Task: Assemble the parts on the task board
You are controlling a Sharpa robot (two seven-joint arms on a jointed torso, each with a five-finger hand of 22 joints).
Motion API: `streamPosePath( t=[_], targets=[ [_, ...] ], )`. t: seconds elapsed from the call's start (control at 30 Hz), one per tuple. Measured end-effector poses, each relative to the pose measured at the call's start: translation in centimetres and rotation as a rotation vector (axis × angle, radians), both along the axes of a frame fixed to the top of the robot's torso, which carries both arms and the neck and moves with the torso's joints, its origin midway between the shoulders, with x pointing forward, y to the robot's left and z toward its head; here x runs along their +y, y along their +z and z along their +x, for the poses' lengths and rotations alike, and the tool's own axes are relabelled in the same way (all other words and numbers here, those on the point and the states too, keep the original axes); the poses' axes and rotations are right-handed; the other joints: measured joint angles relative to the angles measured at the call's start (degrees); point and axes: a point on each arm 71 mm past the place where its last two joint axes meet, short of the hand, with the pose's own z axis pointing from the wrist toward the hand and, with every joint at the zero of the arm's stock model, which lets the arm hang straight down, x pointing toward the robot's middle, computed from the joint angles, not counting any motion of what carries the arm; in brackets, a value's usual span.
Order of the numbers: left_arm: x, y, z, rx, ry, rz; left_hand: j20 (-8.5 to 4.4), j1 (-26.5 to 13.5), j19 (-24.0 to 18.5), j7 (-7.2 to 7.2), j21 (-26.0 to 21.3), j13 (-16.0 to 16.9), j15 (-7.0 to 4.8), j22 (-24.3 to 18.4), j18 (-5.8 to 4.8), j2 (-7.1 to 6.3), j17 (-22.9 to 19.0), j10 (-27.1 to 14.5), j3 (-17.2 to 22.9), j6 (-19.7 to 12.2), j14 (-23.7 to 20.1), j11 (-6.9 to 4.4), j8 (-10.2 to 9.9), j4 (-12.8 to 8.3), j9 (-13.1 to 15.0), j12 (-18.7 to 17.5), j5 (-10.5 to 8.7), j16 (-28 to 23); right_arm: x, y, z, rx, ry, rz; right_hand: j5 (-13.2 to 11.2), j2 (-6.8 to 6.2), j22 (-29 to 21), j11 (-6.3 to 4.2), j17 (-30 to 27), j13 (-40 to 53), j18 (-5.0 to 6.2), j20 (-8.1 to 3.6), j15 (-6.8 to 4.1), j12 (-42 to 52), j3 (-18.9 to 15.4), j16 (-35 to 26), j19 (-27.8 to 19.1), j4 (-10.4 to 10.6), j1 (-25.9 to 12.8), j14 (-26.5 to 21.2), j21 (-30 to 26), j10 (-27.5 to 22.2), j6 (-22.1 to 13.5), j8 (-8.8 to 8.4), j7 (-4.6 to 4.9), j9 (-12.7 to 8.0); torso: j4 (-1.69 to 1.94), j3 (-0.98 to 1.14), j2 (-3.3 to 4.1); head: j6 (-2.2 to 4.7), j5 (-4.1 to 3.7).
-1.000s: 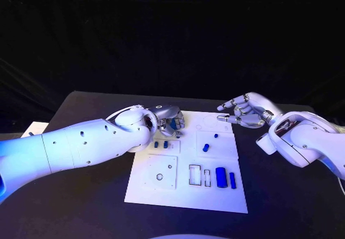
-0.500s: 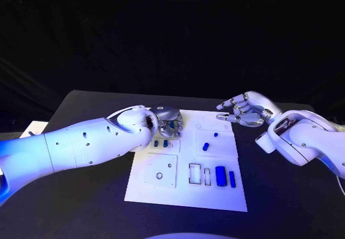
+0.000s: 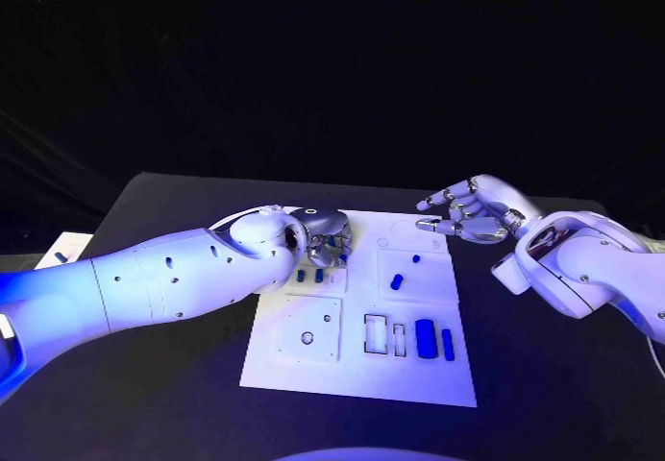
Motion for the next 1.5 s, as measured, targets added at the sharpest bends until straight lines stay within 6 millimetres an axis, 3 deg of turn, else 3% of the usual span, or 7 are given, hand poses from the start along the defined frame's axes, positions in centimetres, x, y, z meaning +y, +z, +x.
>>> streamPosePath(
  t=[0.37, 0.4, 0.57, 0.73, 1.0, 1.5],
  targets=[
    [-0.16, -0.04, 0.07, -0.001, -0.002, 0.006, -0.21, 1.7, 0.2, -0.13, 2.2, -0.9, -0.32, 0.0, 0.01, 1.21, 0.0, 2.5, 3.2, 2.0, 0.1, -0.47, -0.2, -1.8, -0.4, -0.8, 0.0, 0.3, 0.04, -0.02, 0.01, 0.001, 0.001, 0.0, 0.0, 0.0, 0.0, 0.0, 0.0, 0.0, 0.0, 0.0, 0.0, 0.1, 0.0, 0.0, 0.0, 0.0, 0.0, 0.0, 0.0, 0.0, 0.0, 0.0, 0.0, 0.0, -0.03, 0.05, -0.02, -0.1, 0.08],
    [-0.16, -0.04, 0.07, 0.0, -0.002, 0.007, -0.21, 1.9, 0.2, -0.06, 2.6, -0.9, -0.41, 0.0, -0.62, 1.41, 0.0, 3.0, 3.6, 2.3, 0.0, -0.5, -0.2, -2.1, -0.4, -0.9, 0.0, 0.3, 0.04, -0.03, 0.01, 0.001, 0.002, 0.0, 0.0, 0.0, 0.0, 0.0, 0.0, 0.0, 0.0, 0.0, 0.0, 0.2, 0.0, 0.0, 0.0, 0.0, 0.0, 0.0, 0.0, 0.0, 0.0, 0.0, 0.0, 0.0, -0.03, 0.07, -0.02, -0.1, 0.08],
    [-0.21, -0.01, 0.08, 0.003, -0.003, 0.014, -0.49, 2.3, 0.3, -0.03, 4.0, -1.2, -0.41, 0.0, -0.73, 1.43, 0.0, 4.4, 5.2, 3.2, 0.0, -0.51, -0.2, -3.3, -0.6, -1.4, -0.01, 0.3, 0.01, -0.03, 0.01, 0.002, 0.001, -0.001, 0.0, 0.0, 0.0, 0.0, 0.0, 0.1, 0.0, 0.0, 0.0, 0.3, 0.0, 0.0, 0.0, 0.0, 0.0, 0.0, 0.0, 0.0, 0.0, 0.0, 0.0, 0.0, -0.03, 0.07, -0.02, -0.15, 0.04],
    [-0.27, 0.02, 0.03, 0.002, -0.005, 0.015, -0.63, 2.4, 0.2, 0.27, 5.0, -1.7, -0.41, 0.0, -0.73, 1.48, -0.2, 5.0, 7.9, 3.6, 0.0, -0.29, -1.6, -4.8, -1.1, -3.6, -0.06, 0.3, -0.01, -0.02, -0.01, 0.002, 0.002, -0.001, 0.0, 0.0, 0.0, 0.0, 0.0, 0.1, 0.01, 0.0, 0.0, 0.3, 0.0, 0.0, 0.0, 0.0, 0.0, 0.0, 0.0, 0.0, 0.0, 0.0, 0.0, 0.0, -0.04, 0.07, -0.02, -0.19, 0.04],
    [-0.27, -0.01, -0.04, -0.002, -0.005, 0.004, -0.63, 1.0, 0.2, 0.61, 5.3, -2.6, -0.19, 0.0, -0.73, 0.09, -1.5, 5.0, 11.0, 3.3, 0.2, 0.13, -3.1, -6.5, -2.0, -6.5, -0.21, 0.0, 0.0, -0.02, -0.03, 0.003, 0.003, -0.001, 0.0, 0.0, 0.0, 0.0, 0.0, 0.1, 0.0, 0.0, 0.0, 0.3, 0.0, 0.0, 0.0, 0.0, 0.0, 0.0, 0.0, 0.0, 0.0, 0.0, 0.0, 0.0, -0.05, 0.07, -0.03, -0.2, 0.0],
    [0.44, 0.89, -0.49, -0.042, -0.003, -0.063, -0.62, 0.5, 0.2, 0.99, 5.3, -2.7, -0.2, 0.0, -0.72, -0.36, -1.7, 5.3, 11.8, 3.7, 0.2, 0.44, -3.4, -6.9, -2.2, -7.3, -0.2, 0.0, -0.05, -0.02, -0.06, 0.003, 0.002, -0.002, 0.0, 0.0, 0.0, 0.0, 0.0, 0.0, 0.0, 0.0, 0.0, 0.2, 0.0, 0.0, 0.0, 0.0, 0.0, 0.0, 0.0, 0.0, 0.0, 0.0, 0.0, 0.0, -0.01, 0.04, -0.03, 0.0, -0.04]
  ],
)
